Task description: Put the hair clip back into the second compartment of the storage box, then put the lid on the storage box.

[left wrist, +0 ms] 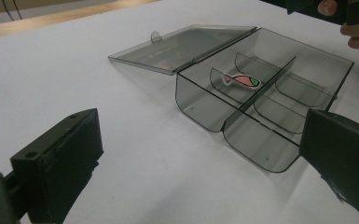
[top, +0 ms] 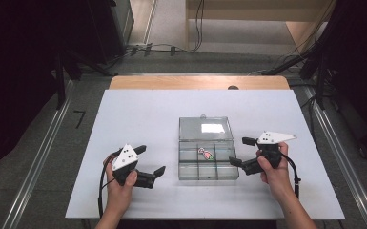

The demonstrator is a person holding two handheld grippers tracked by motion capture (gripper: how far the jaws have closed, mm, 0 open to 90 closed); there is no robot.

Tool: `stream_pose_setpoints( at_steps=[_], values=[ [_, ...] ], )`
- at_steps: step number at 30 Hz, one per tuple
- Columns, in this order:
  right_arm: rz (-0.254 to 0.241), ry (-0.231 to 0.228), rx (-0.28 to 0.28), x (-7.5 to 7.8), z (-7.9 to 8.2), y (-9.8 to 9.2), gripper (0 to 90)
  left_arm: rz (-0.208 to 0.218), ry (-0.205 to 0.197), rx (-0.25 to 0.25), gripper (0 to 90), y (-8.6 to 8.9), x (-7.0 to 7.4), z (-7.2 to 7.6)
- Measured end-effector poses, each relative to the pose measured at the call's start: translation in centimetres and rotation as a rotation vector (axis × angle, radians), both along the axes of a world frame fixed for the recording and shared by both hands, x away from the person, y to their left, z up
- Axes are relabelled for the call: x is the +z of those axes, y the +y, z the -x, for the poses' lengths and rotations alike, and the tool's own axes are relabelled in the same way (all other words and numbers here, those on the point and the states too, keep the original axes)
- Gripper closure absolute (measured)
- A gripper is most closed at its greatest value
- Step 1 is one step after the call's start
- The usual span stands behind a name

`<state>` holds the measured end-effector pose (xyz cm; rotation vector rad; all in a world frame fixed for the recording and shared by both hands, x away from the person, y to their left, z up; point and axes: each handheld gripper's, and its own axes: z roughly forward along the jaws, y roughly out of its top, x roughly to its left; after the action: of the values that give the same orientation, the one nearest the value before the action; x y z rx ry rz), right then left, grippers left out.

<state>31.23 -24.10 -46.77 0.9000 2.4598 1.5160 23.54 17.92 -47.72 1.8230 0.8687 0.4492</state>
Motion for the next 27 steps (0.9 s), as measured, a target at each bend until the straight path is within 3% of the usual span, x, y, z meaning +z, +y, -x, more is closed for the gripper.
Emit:
stream_pose_setpoints(
  at_steps=[5, 27],
  values=[
    [-0.01, -0.011, -0.015, 0.1, 0.0, -0.2, 0.0, 0.008, 0.006, -0.001, 0.0, -0.3, 0.4, -0.7],
    [-0.022, 0.008, 0.01, -0.1, 0.0, 0.0, 0.0, 0.058, 0.041, -0.025, 0.0, -2.6, 0.6, -4.6]
  ],
)
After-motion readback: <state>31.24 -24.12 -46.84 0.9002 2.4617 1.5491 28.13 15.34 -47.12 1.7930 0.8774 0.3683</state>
